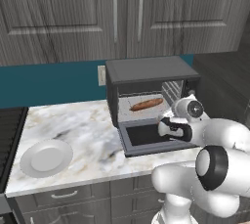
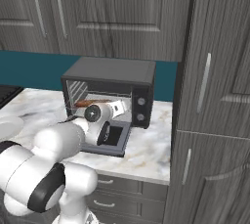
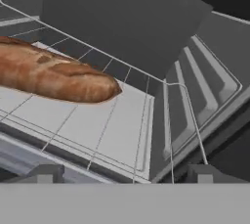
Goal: Pull the toaster oven rack outwards. Pick up the baguette from the plate and place it on the toaster oven rack. Close the toaster oven door fully and set the temperature to the lowest setting.
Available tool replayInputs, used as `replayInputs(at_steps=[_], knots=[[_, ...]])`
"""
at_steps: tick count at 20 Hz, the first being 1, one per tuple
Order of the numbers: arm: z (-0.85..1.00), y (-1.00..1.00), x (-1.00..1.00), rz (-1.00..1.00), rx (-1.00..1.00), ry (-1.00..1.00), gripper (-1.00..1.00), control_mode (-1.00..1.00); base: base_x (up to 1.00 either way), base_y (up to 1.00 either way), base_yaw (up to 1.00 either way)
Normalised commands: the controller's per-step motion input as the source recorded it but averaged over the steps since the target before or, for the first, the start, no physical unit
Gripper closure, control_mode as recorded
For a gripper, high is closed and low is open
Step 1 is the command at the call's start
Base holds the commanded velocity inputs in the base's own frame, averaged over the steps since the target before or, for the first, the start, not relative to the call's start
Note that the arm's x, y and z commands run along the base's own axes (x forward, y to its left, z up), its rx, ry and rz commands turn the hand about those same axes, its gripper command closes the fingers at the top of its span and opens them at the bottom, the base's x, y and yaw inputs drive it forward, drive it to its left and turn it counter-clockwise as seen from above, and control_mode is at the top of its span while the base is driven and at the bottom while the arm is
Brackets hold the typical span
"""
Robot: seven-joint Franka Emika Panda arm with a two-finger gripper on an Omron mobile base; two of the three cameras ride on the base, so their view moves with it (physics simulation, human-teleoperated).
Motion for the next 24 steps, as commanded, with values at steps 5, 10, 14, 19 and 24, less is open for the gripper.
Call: replayInputs(at_steps=[5, 10, 14, 19, 24], knots=[[-0.30, 0.00, 0.29, 0.00, 0.00, -0.21, -1.00, -1.00, 0.00, 0.00, 0.00], [0.01, 0.01, 0.20, 0.00, 0.00, 0.00, -1.00, -1.00, 0.00, 0.00, 0.00], [0.31, 0.15, 0.18, 0.00, 0.00, 0.00, -1.00, -1.00, 0.00, 0.00, 0.00], [0.58, 0.25, 0.29, 0.00, 0.00, 0.02, -1.00, -1.00, 0.00, 0.00, 0.00], [0.09, 0.06, 0.30, -0.01, 0.00, 0.14, -1.00, -1.00, 0.00, 0.00, 0.00]])
